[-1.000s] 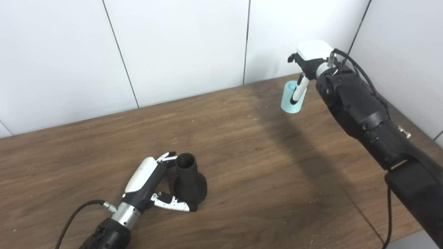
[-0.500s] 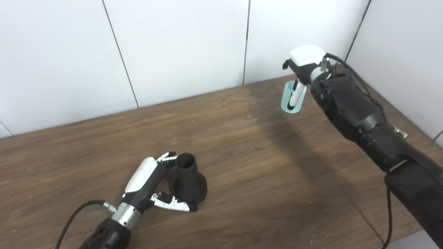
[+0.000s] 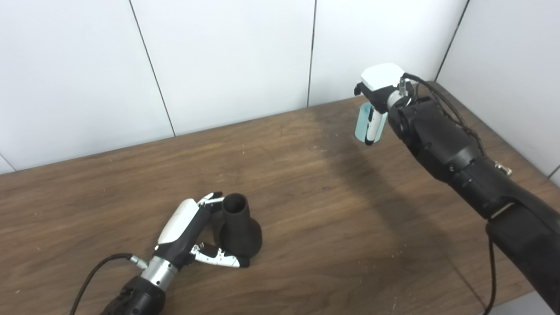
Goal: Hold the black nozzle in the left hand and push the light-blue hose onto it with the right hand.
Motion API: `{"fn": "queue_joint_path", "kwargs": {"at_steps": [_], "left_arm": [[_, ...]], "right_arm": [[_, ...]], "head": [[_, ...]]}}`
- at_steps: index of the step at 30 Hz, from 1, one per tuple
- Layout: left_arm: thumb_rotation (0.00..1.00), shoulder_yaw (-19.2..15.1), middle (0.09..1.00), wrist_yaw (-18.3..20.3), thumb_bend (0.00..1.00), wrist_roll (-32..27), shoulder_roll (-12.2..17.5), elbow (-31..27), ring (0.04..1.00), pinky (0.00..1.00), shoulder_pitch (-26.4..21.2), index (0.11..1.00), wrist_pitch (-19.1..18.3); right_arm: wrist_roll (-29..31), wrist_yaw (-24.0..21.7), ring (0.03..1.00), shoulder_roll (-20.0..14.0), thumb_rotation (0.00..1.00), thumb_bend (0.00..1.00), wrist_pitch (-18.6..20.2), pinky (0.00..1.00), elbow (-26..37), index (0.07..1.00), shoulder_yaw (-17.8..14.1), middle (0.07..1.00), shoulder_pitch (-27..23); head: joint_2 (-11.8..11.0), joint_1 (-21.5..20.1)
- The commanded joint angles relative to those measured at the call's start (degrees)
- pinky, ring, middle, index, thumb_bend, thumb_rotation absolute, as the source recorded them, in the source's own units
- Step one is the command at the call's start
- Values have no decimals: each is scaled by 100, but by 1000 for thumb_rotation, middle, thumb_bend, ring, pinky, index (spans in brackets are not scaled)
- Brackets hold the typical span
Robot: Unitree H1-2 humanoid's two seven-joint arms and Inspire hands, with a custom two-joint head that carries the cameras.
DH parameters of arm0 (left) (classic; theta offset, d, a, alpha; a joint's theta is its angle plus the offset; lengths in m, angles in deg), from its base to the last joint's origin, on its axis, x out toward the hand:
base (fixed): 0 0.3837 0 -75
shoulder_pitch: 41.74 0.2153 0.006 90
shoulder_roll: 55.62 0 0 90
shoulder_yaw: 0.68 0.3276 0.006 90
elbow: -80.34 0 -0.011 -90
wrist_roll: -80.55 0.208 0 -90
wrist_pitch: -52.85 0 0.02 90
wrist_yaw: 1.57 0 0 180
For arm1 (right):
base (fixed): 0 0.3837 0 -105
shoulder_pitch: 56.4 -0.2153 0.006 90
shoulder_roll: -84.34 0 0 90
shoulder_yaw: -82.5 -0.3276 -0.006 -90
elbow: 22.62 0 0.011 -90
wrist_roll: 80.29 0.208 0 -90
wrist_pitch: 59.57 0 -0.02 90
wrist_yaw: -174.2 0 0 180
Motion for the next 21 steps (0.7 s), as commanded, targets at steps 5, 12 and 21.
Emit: {"fn": "queue_joint_path", "kwargs": {"at_steps": [5,12,21], "left_arm": [[0,326,542,214,516,417,-18,597,711,918,875,448,-303],[0,330,542,215,516,420,-18,623,711,918,864,448,-297],[0,328,542,234,516,416,-18,595,710,916,869,448,-335]], "right_arm": [[-138,121,672,-334,194,1000,-38,449,4,794,-89,785,-420],[-69,200,681,-321,194,1000,-37,442,-42,794,-155,797,-442],[99,412,615,-283,172,997,-125,416,-70,782,-246,730,-399]], "head": [[11,-2],[21,-4],[30,2]]}}
